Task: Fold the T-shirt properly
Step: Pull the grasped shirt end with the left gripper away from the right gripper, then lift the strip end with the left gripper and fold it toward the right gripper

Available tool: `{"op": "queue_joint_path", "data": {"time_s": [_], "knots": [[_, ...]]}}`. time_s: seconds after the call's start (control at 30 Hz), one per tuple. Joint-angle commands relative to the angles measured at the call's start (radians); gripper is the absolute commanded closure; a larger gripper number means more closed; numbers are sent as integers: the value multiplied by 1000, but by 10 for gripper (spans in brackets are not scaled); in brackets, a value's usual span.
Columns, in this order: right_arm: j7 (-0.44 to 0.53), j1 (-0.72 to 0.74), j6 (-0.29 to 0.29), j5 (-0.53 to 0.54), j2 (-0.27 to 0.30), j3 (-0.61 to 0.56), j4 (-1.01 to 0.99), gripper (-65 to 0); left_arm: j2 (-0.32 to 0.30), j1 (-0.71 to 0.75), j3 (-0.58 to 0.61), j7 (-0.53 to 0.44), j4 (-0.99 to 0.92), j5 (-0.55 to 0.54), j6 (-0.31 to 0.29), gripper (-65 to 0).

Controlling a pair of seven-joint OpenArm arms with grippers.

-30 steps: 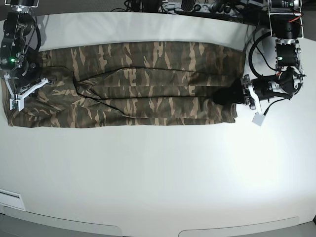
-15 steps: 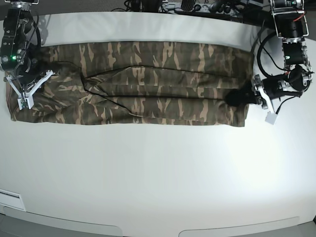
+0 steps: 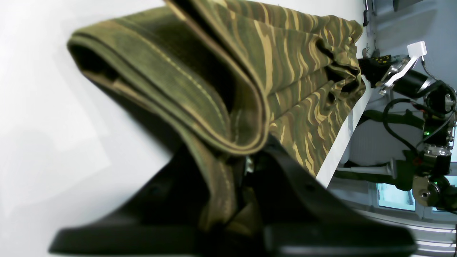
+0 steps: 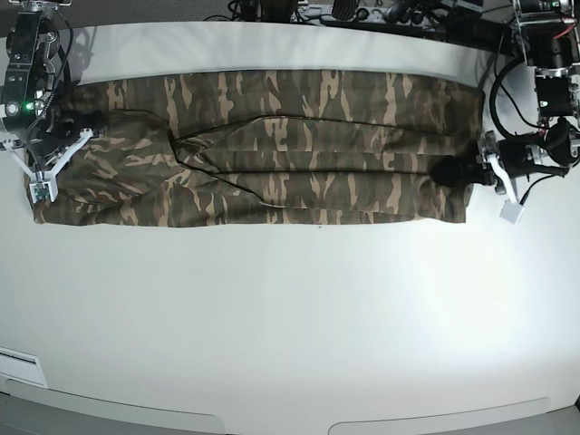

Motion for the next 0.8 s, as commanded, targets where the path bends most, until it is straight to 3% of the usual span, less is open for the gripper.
{"op": "queue_joint_path", "data": {"time_s": [0.0,0.23,0.53,0.77], "knots": [[22,3,7,6,6,7,-7,0,-24,-5,-3,19,4,-25,4,0],[42,3,27,10,-16,7,-151,0,-24,-8,-3,63,8,-45,-14,0],[1,-9,20,34,-16,7,-151,0,-24,-35,-3,68,93,-45,-3,0],[-15,-11,21,116,-21,7,-151,0,-24,-53,-3,56,215,-45,-14,0]]}}
